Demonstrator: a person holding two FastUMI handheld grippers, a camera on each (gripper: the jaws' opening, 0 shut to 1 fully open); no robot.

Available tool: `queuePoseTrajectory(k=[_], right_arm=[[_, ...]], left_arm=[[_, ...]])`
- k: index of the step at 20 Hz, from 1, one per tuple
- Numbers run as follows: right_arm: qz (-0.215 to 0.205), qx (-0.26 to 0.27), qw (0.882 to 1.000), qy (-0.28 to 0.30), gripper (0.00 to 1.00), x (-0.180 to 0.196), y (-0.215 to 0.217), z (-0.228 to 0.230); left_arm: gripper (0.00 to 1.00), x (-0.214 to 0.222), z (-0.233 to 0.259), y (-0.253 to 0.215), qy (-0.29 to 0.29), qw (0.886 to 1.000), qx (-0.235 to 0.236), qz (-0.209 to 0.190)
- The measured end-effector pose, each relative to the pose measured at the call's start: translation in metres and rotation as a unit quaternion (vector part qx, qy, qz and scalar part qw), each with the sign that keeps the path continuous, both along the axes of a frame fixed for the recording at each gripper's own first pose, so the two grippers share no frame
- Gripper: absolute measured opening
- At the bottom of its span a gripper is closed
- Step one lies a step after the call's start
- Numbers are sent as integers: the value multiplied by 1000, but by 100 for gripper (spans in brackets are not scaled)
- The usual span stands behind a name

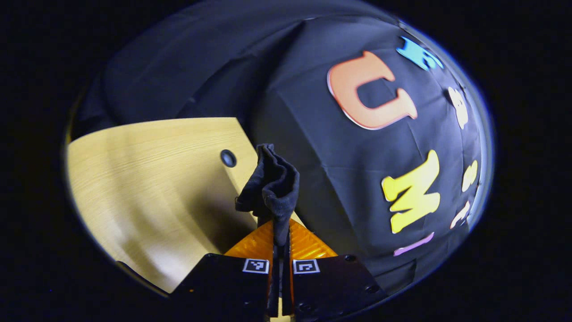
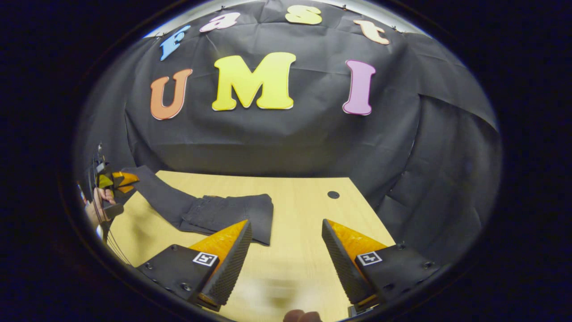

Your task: Grasp the waist and the cuffs of the jeans and fold them to make the two legs overlap; first hold the waist and fold one-third of the jeans toward the cuffs, then hold the cuffs and fold the remaining one-third in the same direction to finish folding.

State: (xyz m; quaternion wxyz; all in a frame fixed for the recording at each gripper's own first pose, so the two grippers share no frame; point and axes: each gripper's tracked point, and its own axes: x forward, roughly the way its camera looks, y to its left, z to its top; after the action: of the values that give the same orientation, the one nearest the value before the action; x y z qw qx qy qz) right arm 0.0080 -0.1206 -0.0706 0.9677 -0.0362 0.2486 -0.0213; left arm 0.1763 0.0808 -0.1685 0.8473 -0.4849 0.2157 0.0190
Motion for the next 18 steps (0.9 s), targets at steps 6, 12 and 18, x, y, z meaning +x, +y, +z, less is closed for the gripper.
queuePoseTrajectory(k=[6,12,18], right_arm=[[-21,22,999,-15,97,-13,-43,4],[-71,16,997,-12,95,-41,-122,0],[-119,5,992,30,94,-68,-187,-16]], left_arm=[[5,10,62,-113,-52,985,132,-100],[6,17,46,-236,-85,941,273,-180],[6,10,-22,-317,-87,891,376,-239]])
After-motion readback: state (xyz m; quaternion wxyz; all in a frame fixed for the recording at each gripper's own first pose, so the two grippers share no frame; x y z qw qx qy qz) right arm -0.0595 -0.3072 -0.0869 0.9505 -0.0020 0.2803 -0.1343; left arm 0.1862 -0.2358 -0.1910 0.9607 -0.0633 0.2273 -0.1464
